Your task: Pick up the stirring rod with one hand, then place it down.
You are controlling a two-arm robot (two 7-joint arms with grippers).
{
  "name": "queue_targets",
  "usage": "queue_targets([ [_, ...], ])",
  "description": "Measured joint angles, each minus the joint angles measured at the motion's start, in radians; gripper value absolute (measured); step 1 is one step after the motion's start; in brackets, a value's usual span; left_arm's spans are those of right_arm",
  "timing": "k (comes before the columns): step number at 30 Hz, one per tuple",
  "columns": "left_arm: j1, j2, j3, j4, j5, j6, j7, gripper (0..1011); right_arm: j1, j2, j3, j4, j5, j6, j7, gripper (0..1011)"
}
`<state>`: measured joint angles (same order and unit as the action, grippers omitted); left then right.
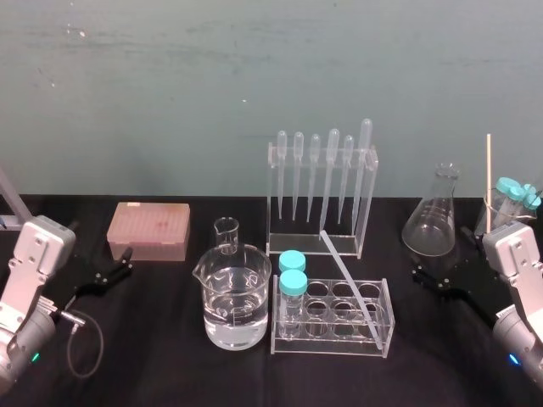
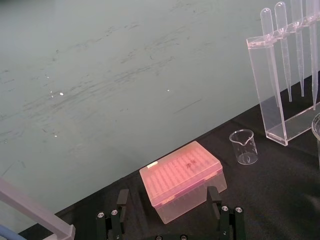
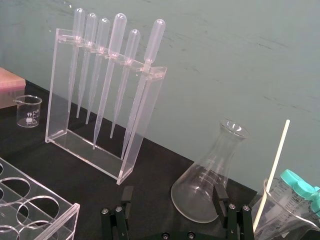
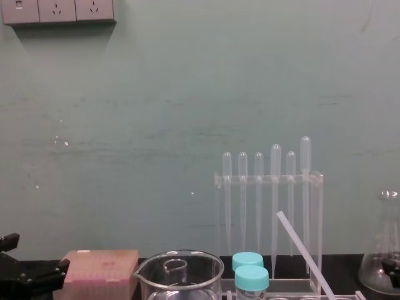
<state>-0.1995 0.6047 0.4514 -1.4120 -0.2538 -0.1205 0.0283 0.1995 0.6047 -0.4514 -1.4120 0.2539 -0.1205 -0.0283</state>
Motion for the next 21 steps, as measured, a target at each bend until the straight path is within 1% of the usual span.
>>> queue_targets([
  [21,0.000,0.000,0.000,0.000,0.000,0.000,0.000,1000,0.000,0.000,0.000,0.000,0.000,0.000,0.000,1003],
])
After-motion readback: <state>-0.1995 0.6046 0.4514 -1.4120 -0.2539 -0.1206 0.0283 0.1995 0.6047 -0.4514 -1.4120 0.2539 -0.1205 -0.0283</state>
